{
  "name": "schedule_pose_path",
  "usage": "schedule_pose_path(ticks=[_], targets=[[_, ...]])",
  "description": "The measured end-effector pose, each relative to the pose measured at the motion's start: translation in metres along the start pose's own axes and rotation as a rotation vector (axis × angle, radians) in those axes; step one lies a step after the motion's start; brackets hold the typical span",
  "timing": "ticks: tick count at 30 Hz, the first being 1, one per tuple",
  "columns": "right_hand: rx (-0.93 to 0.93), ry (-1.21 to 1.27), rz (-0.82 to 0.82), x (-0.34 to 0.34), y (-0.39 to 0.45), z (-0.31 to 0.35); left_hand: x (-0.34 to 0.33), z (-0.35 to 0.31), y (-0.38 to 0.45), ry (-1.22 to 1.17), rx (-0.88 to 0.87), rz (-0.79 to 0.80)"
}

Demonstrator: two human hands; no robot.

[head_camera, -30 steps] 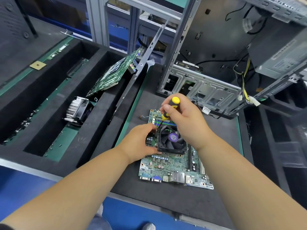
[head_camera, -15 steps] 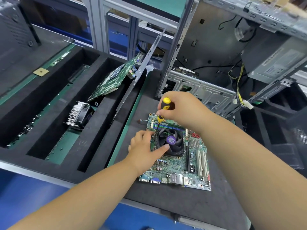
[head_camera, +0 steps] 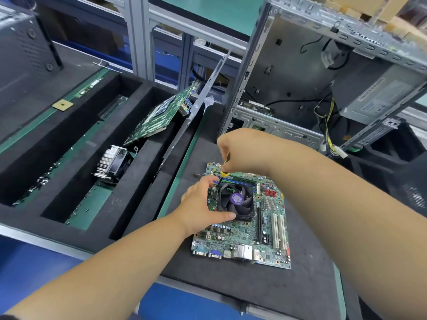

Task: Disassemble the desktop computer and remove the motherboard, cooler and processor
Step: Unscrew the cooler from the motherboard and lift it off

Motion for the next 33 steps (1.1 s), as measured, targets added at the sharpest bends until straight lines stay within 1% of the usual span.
schedule_pose_path(ticks=[2, 3, 4, 8, 12, 13, 15, 18, 20, 23, 25, 27, 29, 32, 33], targets=[[-0.001, -0.165, 0.099, -0.002, 0.005, 0.009, 0.000, 0.002, 0.002, 0.049, 0.006, 0.041], [-0.005, -0.209, 0.144, -0.005, 0.008, 0.013, 0.001, 0.004, 0.003, 0.070, 0.010, 0.043], [-0.007, -0.226, 0.172, -0.008, 0.011, 0.017, 0.002, 0.006, 0.004, 0.082, 0.017, 0.045], [-0.022, -0.260, 0.192, -0.011, 0.018, 0.023, 0.002, 0.009, 0.007, 0.073, 0.041, 0.069], [0.042, -0.378, 0.345, -0.017, 0.022, 0.027, 0.003, 0.006, 0.010, 0.060, 0.053, 0.078], [0.060, -0.394, 0.341, -0.017, 0.024, 0.029, 0.004, 0.005, 0.011, 0.071, 0.052, 0.081], [0.100, -0.426, 0.283, -0.013, 0.025, 0.033, 0.004, 0.005, 0.013, 0.100, 0.055, 0.081], [0.240, -0.553, 0.174, -0.011, 0.023, 0.039, 0.004, 0.009, 0.014, 0.136, 0.070, 0.088], [0.314, -0.604, 0.132, -0.011, 0.021, 0.036, 0.002, 0.013, 0.012, 0.122, 0.083, 0.102], [0.340, -0.566, 0.078, -0.007, 0.022, 0.031, -0.002, 0.016, 0.010, 0.058, 0.073, 0.087], [0.294, -0.516, 0.087, -0.005, 0.023, 0.031, -0.003, 0.016, 0.009, 0.030, 0.065, 0.078], [0.215, -0.496, 0.131, -0.006, 0.025, 0.029, -0.003, 0.016, 0.010, 0.020, 0.067, 0.085], [0.123, -0.523, 0.234, -0.009, 0.028, 0.027, -0.003, 0.016, 0.010, 0.027, 0.063, 0.094], [0.137, -0.601, 0.396, -0.016, 0.035, 0.031, -0.002, 0.016, 0.011, 0.051, 0.060, 0.096], [0.147, -0.613, 0.422, -0.017, 0.037, 0.032, -0.002, 0.016, 0.011, 0.060, 0.055, 0.097]])
Point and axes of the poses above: each hand's wrist, its own y-axis towards the middle knuckle, its own x-axis out of the back of the hand, z = x × y, the point moved 6 cm from there along y, towards the middle knuckle, and after that the axes turned 10 degrees about -y, right-handed, at the moved point
